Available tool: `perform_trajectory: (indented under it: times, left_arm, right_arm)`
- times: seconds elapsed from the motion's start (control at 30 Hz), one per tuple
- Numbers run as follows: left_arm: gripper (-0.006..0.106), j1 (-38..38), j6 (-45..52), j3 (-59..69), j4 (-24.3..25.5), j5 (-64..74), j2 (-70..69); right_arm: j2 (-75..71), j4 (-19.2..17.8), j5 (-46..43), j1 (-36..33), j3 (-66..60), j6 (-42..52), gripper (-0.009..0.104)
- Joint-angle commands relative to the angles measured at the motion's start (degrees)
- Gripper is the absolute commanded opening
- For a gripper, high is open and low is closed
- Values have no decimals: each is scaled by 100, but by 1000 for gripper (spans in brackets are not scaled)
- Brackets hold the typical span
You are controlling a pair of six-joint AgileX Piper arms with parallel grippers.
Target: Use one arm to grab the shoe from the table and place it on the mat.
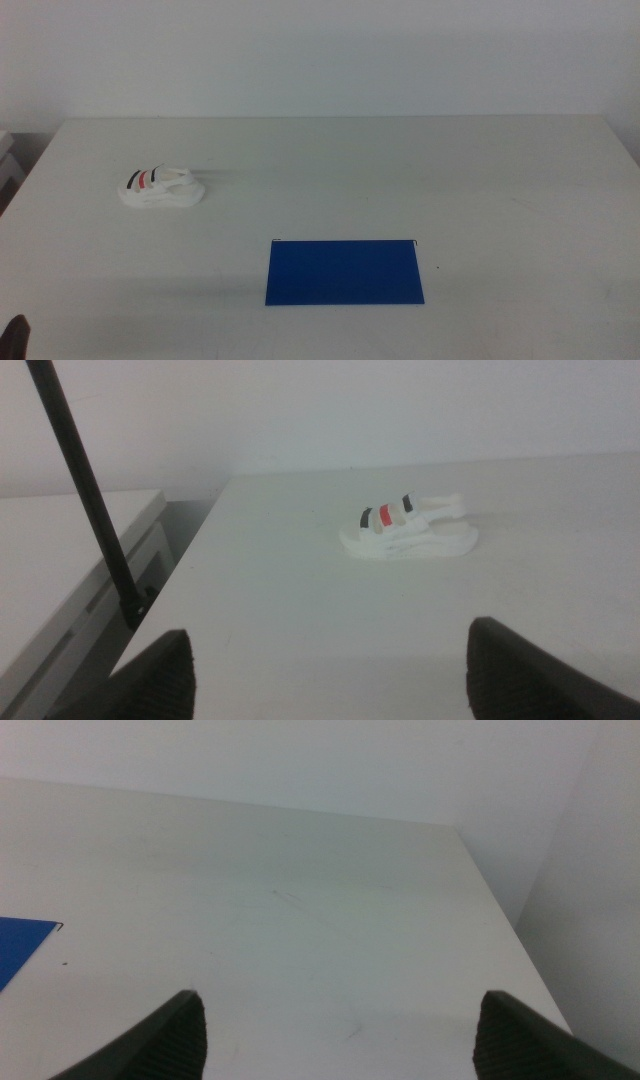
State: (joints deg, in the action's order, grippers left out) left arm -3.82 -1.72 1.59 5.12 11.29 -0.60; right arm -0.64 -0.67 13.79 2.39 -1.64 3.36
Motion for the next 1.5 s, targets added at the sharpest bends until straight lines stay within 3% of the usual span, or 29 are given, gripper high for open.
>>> perform_trajectory:
  times: [0.0, 0.6, 0.87, 0.97, 1.17, 1.47]
  left_arm:
    - [93, 24, -62, -234, -25, -433, 239]
    - [93, 24, -308, -3509, -13, -428, 3437]
    - [93, 35, -400, -4287, -61, -441, 4434]
    - [93, 92, -478, -4735, -206, 246, 4780]
    - [93, 99, 298, -6117, -218, 1562, 5799]
    - [93, 99, 2105, -8402, -815, 3904, 7714]
  right_arm:
    - [15, -46, -419, 10, -29, 60, 78]
    - [15, -46, -419, 10, -29, 60, 78]
    - [15, -46, -419, 10, -29, 60, 78]
    - [15, -46, -419, 10, -29, 60, 78]
    - [15, -46, -419, 10, -29, 60, 78]
    - [15, -46, -419, 10, -29, 60, 78]
